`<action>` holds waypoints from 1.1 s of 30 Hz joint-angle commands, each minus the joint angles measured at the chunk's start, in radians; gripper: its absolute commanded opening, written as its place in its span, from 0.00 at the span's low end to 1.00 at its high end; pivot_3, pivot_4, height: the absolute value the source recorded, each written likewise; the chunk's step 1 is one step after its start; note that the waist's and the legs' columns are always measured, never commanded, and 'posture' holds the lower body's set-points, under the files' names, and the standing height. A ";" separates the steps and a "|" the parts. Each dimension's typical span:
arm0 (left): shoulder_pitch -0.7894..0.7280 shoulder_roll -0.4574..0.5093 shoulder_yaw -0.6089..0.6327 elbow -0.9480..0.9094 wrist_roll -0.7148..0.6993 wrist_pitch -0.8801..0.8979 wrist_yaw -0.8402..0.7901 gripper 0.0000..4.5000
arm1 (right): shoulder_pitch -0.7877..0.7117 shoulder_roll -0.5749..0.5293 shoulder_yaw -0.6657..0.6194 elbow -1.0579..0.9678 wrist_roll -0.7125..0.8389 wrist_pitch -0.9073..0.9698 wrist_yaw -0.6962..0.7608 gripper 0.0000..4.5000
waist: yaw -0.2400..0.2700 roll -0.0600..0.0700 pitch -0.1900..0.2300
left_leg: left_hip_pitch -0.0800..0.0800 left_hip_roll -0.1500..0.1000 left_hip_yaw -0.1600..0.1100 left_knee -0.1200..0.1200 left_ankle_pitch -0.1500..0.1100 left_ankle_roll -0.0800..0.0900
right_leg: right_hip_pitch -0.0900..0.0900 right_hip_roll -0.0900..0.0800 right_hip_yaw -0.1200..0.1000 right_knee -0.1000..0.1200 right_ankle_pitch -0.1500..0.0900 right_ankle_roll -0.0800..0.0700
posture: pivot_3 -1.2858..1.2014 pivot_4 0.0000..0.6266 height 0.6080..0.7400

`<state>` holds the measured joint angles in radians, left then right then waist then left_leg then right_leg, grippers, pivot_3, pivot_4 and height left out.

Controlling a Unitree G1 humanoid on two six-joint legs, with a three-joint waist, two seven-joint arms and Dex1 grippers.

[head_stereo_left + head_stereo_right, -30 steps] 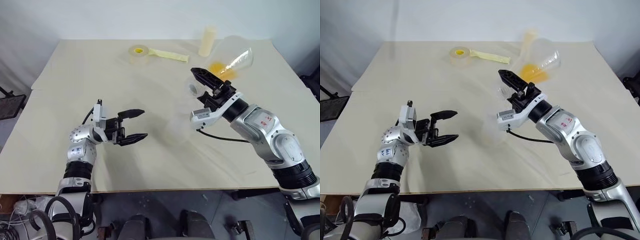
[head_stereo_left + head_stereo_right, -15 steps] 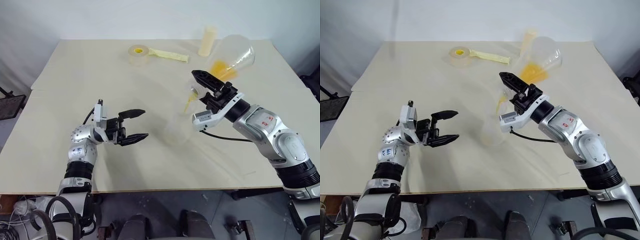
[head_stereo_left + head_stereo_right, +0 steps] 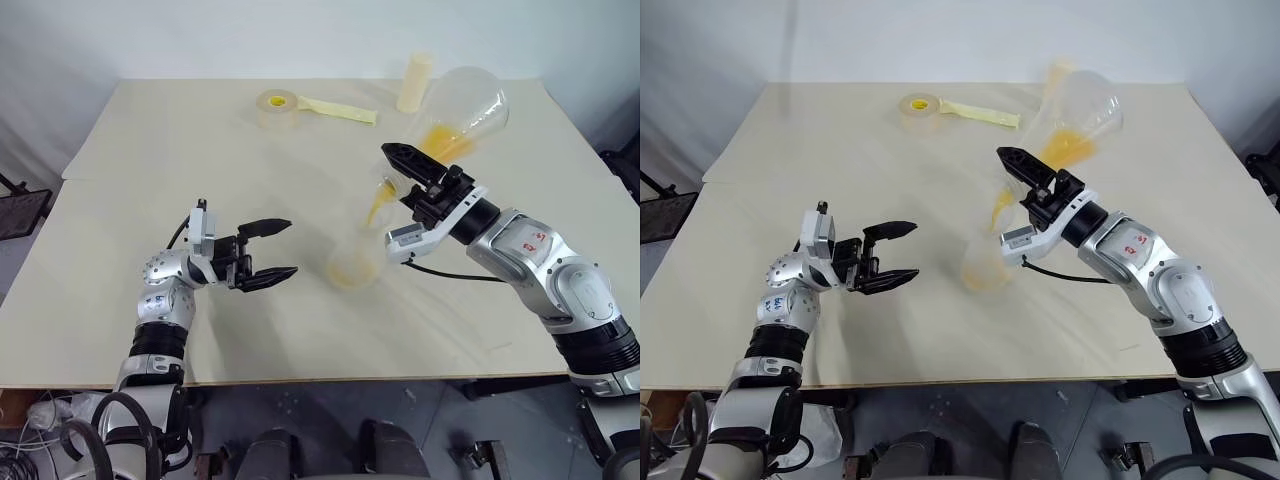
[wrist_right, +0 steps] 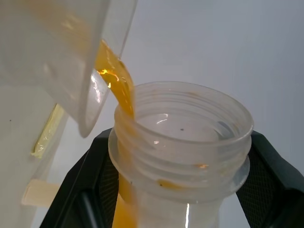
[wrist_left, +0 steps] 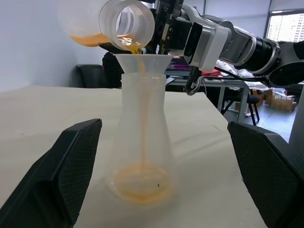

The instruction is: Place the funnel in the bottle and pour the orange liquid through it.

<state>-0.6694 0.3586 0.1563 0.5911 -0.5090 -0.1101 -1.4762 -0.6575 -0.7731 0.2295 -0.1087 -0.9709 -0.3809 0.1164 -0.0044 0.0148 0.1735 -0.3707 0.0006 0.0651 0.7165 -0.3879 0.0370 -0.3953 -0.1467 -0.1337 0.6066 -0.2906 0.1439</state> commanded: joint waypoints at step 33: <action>-0.022 0.001 0.004 -0.036 -0.015 -0.006 -0.011 1.00 | -0.088 -0.050 -0.018 0.064 -0.106 -0.125 -0.149 0.62 | 0.000 0.000 0.000 | 0.000 0.000 0.000 0.000 0.000 0.000 | 0.000 0.000 0.000 0.000 0.000 0.000 | 0.52 0.24 1.00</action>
<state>-0.6699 0.3587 0.1564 0.5906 -0.5090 -0.1096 -1.4797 -0.7228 -0.8027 0.2299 -0.0311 -1.0797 -0.5031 -0.0096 -0.0044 0.0148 0.1735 -0.3708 0.0007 0.0651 0.7165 -0.3879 0.0370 -0.3953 -0.1468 -0.1335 0.6066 -0.2906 0.1438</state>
